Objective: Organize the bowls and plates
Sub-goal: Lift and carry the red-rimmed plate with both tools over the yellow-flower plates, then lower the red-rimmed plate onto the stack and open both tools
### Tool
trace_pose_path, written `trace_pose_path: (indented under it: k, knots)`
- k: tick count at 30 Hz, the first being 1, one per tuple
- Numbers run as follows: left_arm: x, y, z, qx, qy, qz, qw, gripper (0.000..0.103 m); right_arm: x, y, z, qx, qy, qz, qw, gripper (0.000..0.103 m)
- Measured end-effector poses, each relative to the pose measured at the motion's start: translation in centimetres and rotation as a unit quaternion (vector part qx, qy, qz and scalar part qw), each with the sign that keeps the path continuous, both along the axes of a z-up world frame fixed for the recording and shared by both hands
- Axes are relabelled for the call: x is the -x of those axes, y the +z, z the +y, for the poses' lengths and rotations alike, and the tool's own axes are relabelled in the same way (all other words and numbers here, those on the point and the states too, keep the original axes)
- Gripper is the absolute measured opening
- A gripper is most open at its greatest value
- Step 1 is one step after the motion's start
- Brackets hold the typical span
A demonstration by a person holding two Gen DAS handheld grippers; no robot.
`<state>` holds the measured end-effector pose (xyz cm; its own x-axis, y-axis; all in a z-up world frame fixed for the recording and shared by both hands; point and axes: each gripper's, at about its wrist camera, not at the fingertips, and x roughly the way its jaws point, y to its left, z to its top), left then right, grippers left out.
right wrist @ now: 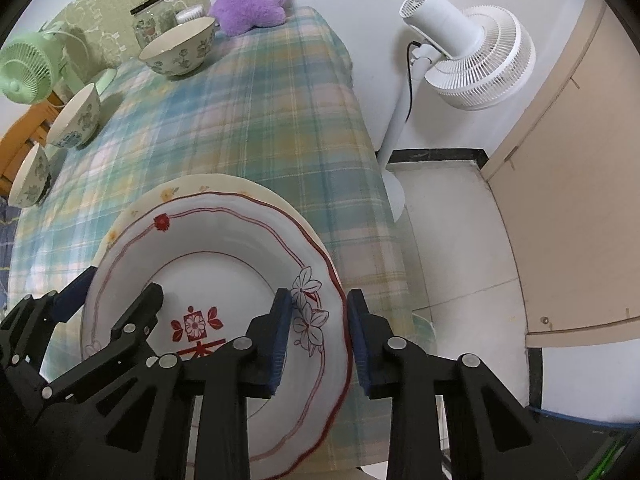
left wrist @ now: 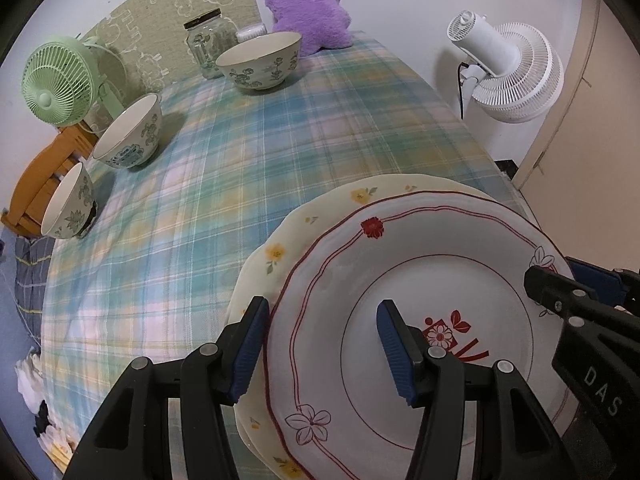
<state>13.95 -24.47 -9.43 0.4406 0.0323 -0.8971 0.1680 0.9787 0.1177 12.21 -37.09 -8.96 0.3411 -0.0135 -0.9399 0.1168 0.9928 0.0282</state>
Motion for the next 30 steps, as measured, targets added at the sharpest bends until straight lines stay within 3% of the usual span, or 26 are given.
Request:
trace_pose_path:
  k: [14, 17, 19, 22, 30]
  knots:
    - [-0.3, 0.2, 1.7, 0.003, 0.022, 0.003, 0.9997, 0.056, -1.1, 0.2, 1.9, 0.010, 0.030, -0.005, 0.999, 0.030]
    - [-0.4, 0.3, 2.0, 0.017, 0.024, 0.008, 0.9995, 0.061, -1.2, 0.1, 2.1, 0.011, 0.033, -0.004, 0.999, 0.030]
    - [-0.4, 0.4, 2.1, 0.028, 0.021, 0.013, 0.9993, 0.068, -1.2, 0.1, 2.1, 0.010, 0.036, -0.003, 0.999, 0.033]
    - [-0.5, 0.3, 2.4, 0.027, 0.032, 0.014, 0.9990, 0.069, -1.3, 0.0, 2.4, 0.020, 0.042, -0.006, 0.999, 0.036]
    - [-1.0, 0.4, 4.8, 0.042, 0.092, 0.012, 0.9948, 0.084, -2.7, -0.5, 1.9, 0.002, 0.049, -0.004, 0.999, 0.063]
